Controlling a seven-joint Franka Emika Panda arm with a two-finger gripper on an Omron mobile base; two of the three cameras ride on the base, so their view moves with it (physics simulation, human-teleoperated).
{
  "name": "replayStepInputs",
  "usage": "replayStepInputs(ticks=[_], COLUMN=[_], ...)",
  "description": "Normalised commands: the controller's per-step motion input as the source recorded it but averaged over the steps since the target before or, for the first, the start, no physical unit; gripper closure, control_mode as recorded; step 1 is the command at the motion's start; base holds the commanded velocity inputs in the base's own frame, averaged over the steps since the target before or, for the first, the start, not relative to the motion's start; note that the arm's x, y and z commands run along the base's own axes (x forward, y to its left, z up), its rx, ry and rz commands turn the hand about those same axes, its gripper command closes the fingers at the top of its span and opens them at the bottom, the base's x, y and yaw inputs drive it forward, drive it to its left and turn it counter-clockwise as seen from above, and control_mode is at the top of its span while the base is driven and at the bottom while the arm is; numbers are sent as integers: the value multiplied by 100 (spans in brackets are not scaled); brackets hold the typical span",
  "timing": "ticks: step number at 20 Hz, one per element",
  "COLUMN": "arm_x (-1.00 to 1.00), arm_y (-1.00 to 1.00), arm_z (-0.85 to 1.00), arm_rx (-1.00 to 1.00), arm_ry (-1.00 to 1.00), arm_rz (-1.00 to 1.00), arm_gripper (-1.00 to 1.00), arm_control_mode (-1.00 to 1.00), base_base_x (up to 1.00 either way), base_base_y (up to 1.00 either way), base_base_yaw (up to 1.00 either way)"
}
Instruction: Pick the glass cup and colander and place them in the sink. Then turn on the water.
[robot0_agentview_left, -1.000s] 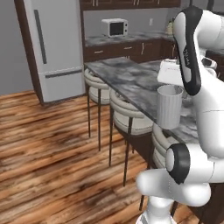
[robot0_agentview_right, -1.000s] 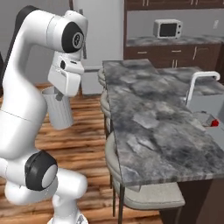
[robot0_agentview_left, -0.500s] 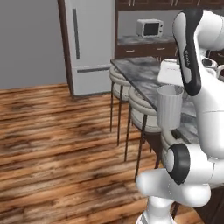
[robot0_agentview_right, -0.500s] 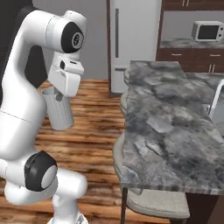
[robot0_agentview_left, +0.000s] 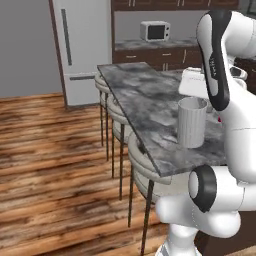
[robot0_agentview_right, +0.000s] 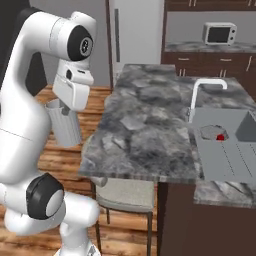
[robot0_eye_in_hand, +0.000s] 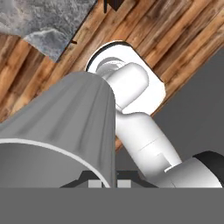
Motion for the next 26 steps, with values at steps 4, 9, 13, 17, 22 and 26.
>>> replayStepInputs(ticks=[4,9,13,17,22,26], arm_x=[0,0,0,0,0,0], arm_y=[0,0,0,0,0,0], arm_z=[0,0,0,0,0,0], arm_rx=[0,0,0,0,0,0], arm_ry=[0,0,0,0,0,0], arm_rz=[0,0,0,0,0,0], arm_gripper=[100,100,100,100,100,100], arm_control_mode=[100,100,100,100,100,100], base_base_x=[0,0,0,0,0,0], base_base_y=[-100,-100,-100,-100,-100,-100], base_base_yaw=[0,0,0,0,0,2])
